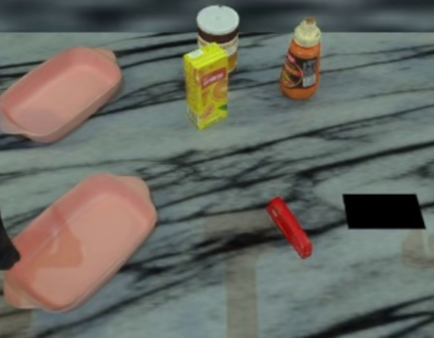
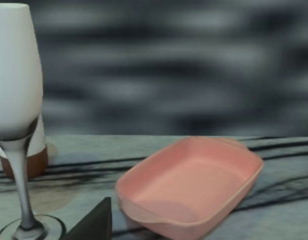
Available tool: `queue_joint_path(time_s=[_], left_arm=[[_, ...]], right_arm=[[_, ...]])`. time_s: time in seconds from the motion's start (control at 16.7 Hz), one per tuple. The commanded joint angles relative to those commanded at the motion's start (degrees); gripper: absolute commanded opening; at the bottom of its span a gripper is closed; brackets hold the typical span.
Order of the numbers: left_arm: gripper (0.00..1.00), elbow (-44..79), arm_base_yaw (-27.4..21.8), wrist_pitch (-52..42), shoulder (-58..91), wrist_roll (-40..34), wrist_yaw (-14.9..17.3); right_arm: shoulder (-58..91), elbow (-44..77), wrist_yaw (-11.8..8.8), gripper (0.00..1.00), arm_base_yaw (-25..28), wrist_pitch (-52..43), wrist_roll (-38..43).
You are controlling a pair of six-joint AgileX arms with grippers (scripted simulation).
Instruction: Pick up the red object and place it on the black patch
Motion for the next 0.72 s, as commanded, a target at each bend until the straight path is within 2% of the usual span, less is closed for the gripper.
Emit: queue_joint_path(time_s=[0.36, 0.72], left_arm=[[1.0, 0.0, 0.0, 0.0, 0.0, 0.0, 0.0], [1.0, 0.0, 0.0, 0.0, 0.0, 0.0, 0.0]], right_arm=[[5.9, 6.0, -0.2, 1.0, 2.4, -4.3, 0.5], [32.9, 29.7, -0.1, 1.0, 10.7, -20.7, 2.1]])
